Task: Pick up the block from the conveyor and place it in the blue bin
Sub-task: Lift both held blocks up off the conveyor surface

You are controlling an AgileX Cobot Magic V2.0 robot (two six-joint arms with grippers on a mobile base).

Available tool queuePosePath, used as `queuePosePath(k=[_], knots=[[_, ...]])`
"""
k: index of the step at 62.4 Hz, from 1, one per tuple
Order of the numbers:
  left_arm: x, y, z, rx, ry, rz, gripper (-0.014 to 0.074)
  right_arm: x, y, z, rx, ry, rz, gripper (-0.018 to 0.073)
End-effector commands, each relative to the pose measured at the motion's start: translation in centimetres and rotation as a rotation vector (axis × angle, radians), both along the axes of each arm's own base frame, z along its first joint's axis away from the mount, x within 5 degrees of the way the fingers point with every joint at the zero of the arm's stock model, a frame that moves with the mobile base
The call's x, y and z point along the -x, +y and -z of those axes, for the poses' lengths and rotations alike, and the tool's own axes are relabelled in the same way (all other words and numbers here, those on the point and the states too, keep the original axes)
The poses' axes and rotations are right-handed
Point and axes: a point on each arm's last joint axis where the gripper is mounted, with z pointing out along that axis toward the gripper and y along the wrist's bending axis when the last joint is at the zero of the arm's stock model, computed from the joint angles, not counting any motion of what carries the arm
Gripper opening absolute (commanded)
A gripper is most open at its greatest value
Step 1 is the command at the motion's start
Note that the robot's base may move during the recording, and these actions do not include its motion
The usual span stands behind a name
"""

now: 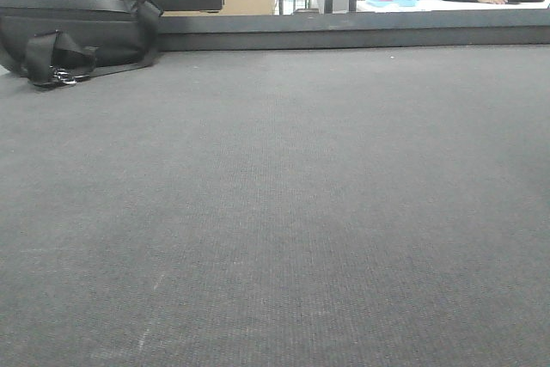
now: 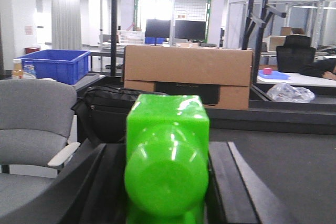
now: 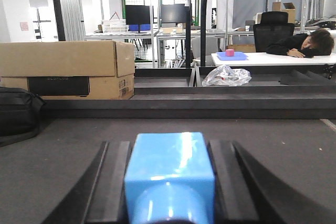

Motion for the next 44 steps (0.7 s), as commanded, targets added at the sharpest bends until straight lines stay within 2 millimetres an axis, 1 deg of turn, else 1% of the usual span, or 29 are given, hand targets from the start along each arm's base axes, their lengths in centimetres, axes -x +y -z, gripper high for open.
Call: queuePosePath(k=[1,44], knots=[[0.13,-0.15,-0.22,0.012,-0.026,0.023,-0.0111,0.21,-0.05,-0.52,0.003,-0.038,0.004,-0.0162],[0.13,-0.15,-0.22,0.012,-0.026,0.023,-0.0111,0.21,-0.05,-0.53,0.003,-0.04,0.004,-0.0162]])
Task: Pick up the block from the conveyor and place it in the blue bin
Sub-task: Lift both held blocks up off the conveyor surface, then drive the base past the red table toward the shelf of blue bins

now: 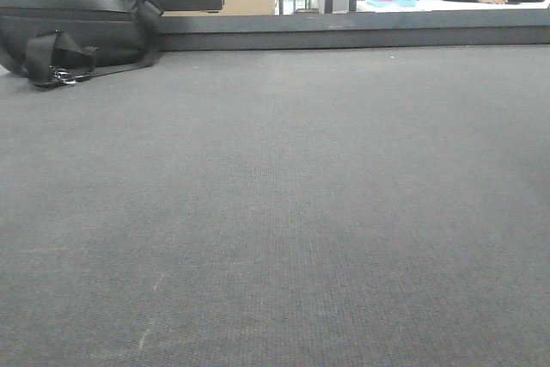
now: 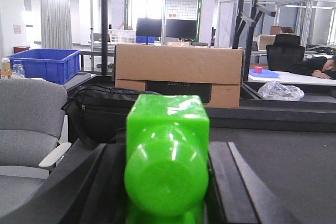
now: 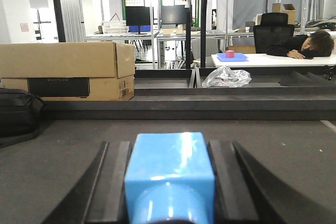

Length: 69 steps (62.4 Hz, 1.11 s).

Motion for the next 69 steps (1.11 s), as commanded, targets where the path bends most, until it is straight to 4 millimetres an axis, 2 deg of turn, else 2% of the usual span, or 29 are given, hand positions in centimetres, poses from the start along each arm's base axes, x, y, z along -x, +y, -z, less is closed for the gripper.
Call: queuePosePath(k=[1,69], knots=[[0.13,-0.01,-0.22,0.012,-0.026,0.003,-0.0111,0.21,-0.05,-0.5,0.003,-0.036,0.004,-0.0162],[0.13,-0.01,-0.22,0.012,-0.026,0.003,-0.0111,0.21,-0.05,-0.5,0.003,-0.036,0.004,-0.0162]])
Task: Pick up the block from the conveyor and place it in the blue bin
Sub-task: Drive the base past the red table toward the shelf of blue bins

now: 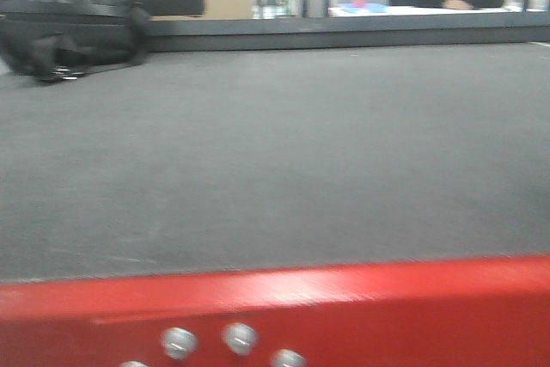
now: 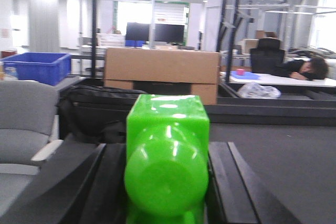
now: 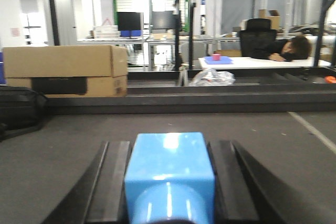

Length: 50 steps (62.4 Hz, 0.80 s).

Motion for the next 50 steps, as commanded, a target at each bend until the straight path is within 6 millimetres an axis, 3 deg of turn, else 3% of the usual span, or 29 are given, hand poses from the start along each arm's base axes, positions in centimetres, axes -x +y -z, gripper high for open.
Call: queuePosePath(k=[1,50], knots=[[0.13,-0.01,-0.23,0.012,-0.028,0.003,-0.0111,0.21,-0.04,-0.46,0.004,-0.032,0.003,-0.0162],[0.13,-0.01,-0.23,0.012,-0.028,0.003,-0.0111,0.21,-0.04,-0.46,0.004,-0.032,0.003,-0.0162]])
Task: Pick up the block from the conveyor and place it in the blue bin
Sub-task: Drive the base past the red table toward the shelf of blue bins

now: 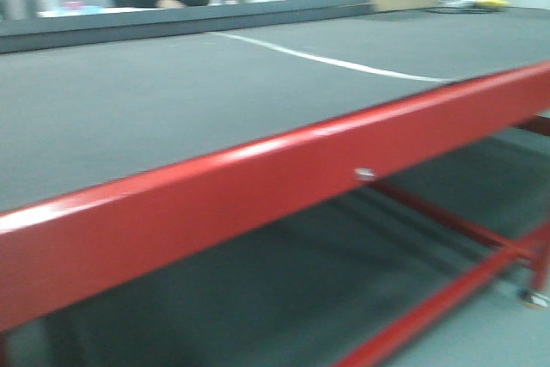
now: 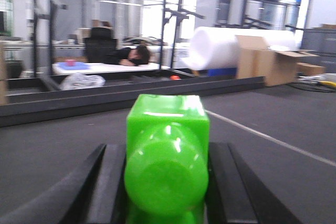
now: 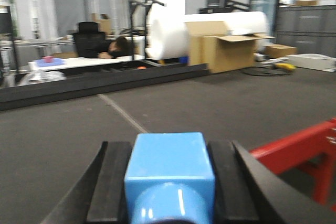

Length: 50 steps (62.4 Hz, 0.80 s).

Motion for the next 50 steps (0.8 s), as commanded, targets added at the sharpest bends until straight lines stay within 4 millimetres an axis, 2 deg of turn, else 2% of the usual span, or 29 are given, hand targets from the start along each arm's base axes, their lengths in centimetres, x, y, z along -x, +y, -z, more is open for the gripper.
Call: queuePosePath(k=[1,50], knots=[[0.13,-0.01,-0.23,0.012,-0.028,0.003,-0.0111,0.21,-0.04,-0.46,0.004,-0.032,0.003,-0.0162],[0.13,-0.01,-0.23,0.012,-0.028,0.003,-0.0111,0.21,-0.05,-0.48,0.004,-0.034,0.003,-0.0162]])
